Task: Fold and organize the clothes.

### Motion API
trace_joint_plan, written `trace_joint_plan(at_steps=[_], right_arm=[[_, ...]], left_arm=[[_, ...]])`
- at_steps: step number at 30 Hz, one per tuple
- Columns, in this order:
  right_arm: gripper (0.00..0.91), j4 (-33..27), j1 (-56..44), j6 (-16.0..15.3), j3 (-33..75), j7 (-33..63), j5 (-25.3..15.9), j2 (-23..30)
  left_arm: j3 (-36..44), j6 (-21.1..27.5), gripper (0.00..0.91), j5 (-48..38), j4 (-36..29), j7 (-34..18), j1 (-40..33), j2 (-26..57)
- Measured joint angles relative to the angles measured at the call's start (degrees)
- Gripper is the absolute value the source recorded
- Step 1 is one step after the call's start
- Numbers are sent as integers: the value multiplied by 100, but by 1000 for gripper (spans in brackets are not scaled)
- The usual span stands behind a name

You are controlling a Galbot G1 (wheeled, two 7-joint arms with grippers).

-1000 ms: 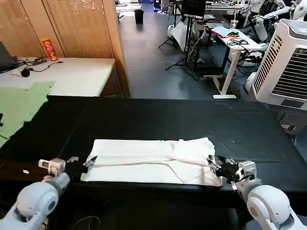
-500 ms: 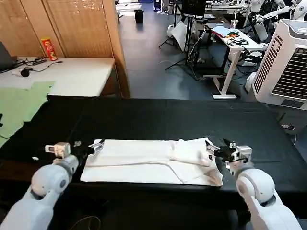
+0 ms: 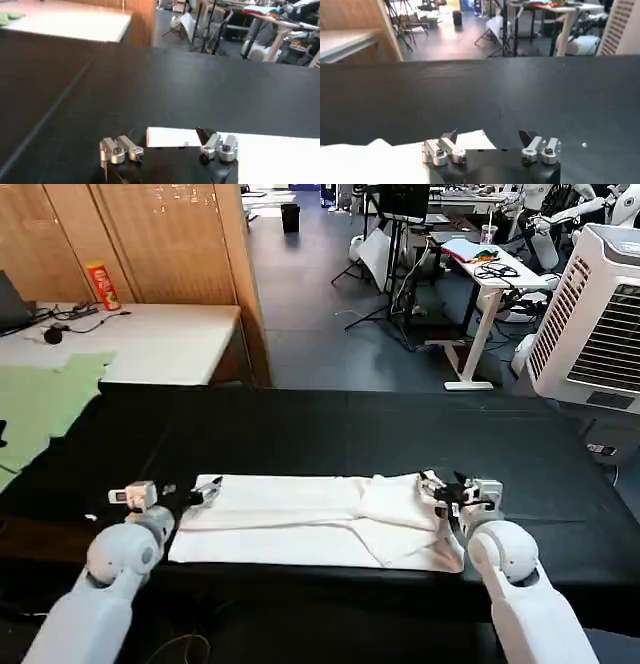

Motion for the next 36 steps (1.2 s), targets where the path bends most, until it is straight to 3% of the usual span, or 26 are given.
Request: trace_joint_plan(at_steps=[1,3,4,8,14,18,19,20,21,36], right_arm=[[224,-29,8,2,-10,-7,-16,19],[88,-55,13,11,-30,-21,-31,60],[78,-56,11,12,-34,-25,-38,81],[59,-27,-33,43,-3,-27,-109,183],[49,111,-209,293,160,160,-500,382],[49,229,-397,336,287,118,-503,485],[127,246,-437,333,305,97,-484,488],[293,275,-473,327,315,73,-457,488],[878,310,-503,321,326,45,-438,484],[878,1116,-917,253,579,-51,-125,114]], left_arm=[[0,-14,117,2,24,3,-9,-4],[1,-23,39,7,50,6,-21,-9],[1,-26,0,10,69,6,-29,-10],[-6,-39,0,45,101,15,-34,-26],[-7,-172,0,373,122,85,-4,-57],[9,-388,0,871,148,187,26,-85],[11,-405,0,911,138,190,31,-84],[11,-427,0,925,126,203,33,-83],[12,-462,878,935,121,219,33,-83],[-73,-690,878,699,117,289,-118,2]])
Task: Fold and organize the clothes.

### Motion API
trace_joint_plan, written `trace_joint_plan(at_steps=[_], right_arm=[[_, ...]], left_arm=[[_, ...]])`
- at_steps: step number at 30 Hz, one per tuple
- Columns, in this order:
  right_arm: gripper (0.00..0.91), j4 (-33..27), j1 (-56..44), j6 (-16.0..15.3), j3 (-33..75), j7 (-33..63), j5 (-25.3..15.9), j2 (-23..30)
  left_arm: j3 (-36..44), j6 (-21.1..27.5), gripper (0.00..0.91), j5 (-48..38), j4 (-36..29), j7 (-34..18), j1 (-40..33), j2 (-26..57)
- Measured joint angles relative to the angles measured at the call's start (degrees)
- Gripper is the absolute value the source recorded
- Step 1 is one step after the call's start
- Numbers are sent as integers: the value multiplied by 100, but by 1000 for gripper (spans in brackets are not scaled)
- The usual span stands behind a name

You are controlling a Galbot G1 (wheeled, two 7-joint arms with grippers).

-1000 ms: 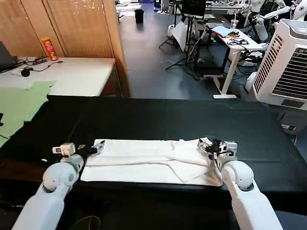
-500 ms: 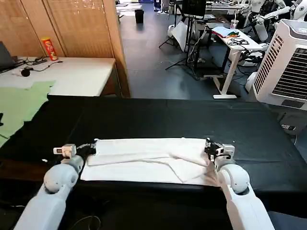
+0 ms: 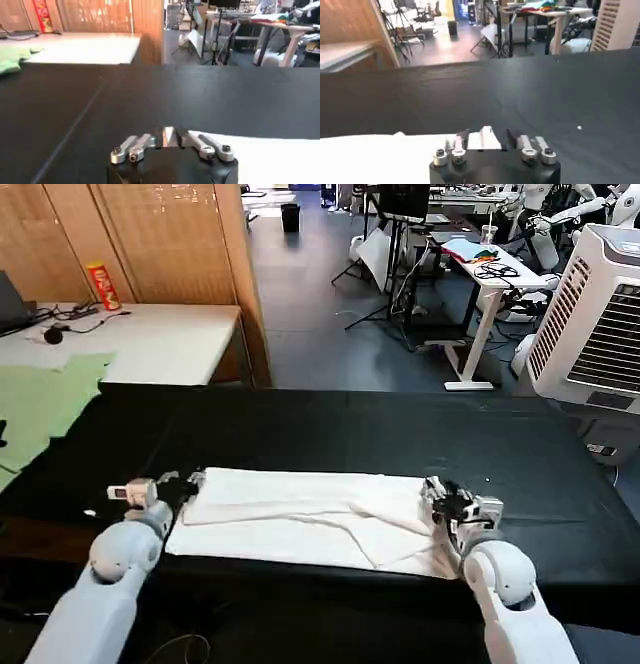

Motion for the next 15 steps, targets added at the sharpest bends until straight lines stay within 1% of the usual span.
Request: trace_joint_plan(at_steps=[3,6,11,15], right_arm=[[878,202,-106,-4,76,0,52,-73],[878,366,-218,-2,146,-10,93,-91],[878,550,-356,5,178,-46,108,-107],[878,595,-347,-1,161,-46,110,-123]], left_arm=[[-100,151,878,-477,-75,-44,53,36],[-235,159,878,-843,-206,-47,162,50],[-425,-110,878,-481,-426,94,512,-63],[-521,-124,878,-499,-572,84,885,-179]])
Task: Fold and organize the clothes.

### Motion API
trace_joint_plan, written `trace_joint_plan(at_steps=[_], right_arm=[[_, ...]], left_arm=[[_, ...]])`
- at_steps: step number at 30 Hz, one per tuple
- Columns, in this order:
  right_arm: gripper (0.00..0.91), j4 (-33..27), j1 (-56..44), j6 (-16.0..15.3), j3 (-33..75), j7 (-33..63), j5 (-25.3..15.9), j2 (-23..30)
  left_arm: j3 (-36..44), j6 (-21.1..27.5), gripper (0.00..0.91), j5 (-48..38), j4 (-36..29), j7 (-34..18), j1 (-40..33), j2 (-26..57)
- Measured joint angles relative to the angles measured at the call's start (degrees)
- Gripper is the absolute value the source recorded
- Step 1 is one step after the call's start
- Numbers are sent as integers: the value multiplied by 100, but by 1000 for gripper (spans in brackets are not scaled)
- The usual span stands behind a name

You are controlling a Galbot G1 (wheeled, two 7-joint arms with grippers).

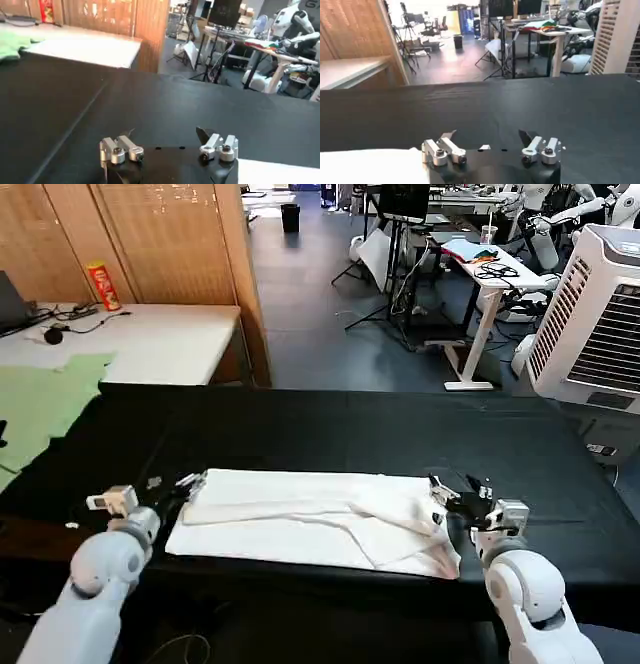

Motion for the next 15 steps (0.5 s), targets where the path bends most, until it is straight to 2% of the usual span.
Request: trace_joint_plan(at_steps=[15], right_arm=[[878,-47,148,-16,-87,12,10,-13]], left_arm=[[-77,-100,878,220,-153,2,604,-242]])
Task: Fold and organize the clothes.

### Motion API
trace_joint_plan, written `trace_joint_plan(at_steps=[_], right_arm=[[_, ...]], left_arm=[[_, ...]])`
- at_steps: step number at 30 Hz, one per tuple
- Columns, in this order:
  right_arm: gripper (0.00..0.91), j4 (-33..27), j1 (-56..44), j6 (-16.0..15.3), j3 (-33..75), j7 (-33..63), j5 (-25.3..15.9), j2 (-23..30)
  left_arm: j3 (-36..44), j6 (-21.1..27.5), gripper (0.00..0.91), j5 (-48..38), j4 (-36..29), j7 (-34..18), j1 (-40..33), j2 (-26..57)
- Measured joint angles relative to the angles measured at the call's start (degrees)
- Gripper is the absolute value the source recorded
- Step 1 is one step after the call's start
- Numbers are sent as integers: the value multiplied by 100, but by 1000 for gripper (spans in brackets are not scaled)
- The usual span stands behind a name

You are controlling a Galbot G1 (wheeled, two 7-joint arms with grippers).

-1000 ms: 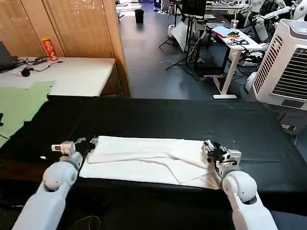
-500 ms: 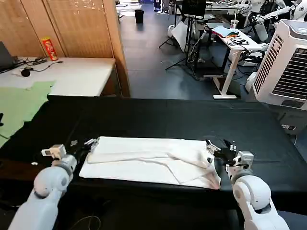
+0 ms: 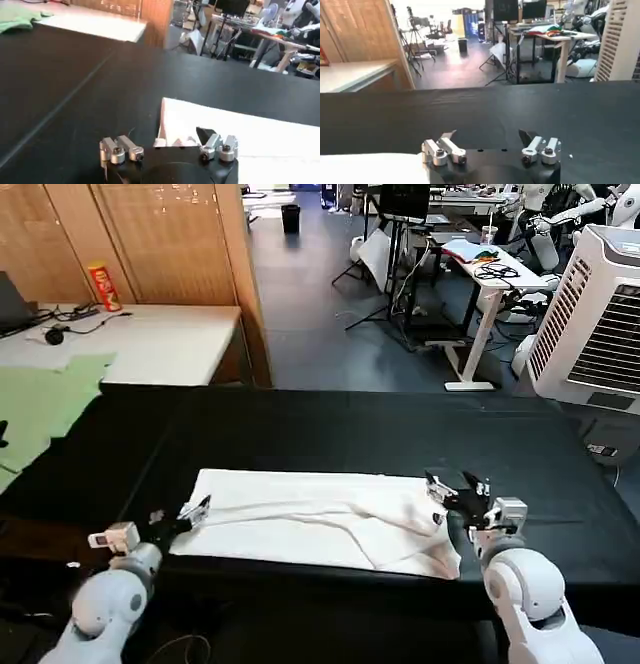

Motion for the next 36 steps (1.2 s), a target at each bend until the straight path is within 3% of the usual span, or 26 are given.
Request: trace_joint_plan(at_steps=[6,8,9,10,15,29,36], right_arm=[[878,3,0,1,22,-10,14,-12],[878,3,0,7,18,-12,13,-10],[878,1,0,12,11,-15,11,-6],[878,-2,0,15,6,-19,9,-2],[878,-18,1,23,-1,-31,-4,1],[878,-18,36,26,-21,-39,-13,-7],[878,-11,24,34,13,-46,-15,-19]], left_arm=[[-37,-45,878,186,-119,6,135,-49],[-48,-53,790,198,-138,11,179,-49],[-48,-64,546,222,-138,20,197,-49],[-45,-69,205,254,-136,31,208,-49],[-24,-96,0,423,-65,47,205,-87],[1,-70,0,642,-125,89,213,-97],[55,-362,0,1571,-50,212,158,-8]])
